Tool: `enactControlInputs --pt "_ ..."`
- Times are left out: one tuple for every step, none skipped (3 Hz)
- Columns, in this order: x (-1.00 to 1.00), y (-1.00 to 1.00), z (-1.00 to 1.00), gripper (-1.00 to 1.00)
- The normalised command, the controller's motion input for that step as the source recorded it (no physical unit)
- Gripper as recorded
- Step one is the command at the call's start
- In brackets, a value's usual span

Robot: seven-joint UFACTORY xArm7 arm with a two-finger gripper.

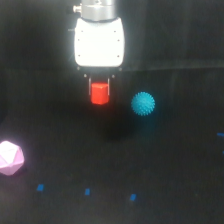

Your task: Pick up the red object from the table

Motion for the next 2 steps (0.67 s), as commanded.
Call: enactControlInputs --pt "-0.04 -0.25 -1.00 -1.00" --pt "-0.56 0.11 0.30 -1.00"
